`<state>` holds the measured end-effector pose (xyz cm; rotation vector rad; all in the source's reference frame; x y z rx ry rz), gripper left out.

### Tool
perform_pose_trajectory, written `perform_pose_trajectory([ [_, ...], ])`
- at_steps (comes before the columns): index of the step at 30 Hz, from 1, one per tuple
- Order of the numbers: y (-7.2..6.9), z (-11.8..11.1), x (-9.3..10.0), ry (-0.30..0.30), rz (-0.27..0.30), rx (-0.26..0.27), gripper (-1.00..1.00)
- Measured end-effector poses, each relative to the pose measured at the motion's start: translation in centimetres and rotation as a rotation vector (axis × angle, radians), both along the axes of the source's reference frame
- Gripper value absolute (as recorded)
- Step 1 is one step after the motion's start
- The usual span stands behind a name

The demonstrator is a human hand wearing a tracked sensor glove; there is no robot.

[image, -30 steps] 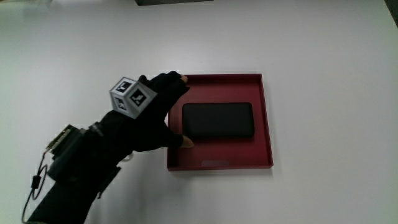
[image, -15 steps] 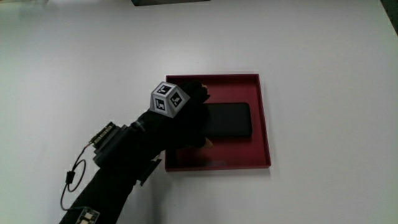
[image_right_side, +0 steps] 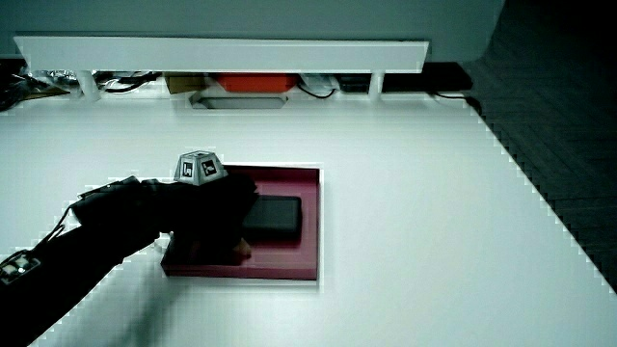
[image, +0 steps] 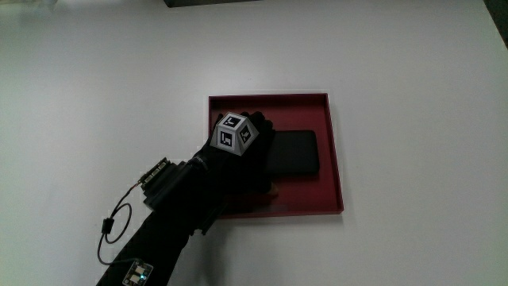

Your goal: Pick battery from plate

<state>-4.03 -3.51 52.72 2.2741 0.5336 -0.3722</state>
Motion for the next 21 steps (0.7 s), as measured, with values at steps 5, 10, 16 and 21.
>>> perform_pose_trajectory([
  [5, 0.12, 0.57, 0.19, -0.004, -0.003, -0.007, 0.03],
  [10, 0.03, 0.37, 0.08, 0.012, -0.014, 0.004, 0.21],
  [16, 0.02, 0.55, 0.09, 0.018, -0.027, 0.002, 0.41],
  [21, -0.02, 0.31, 0.12, 0.017, -0.033, 0.031, 0.59],
])
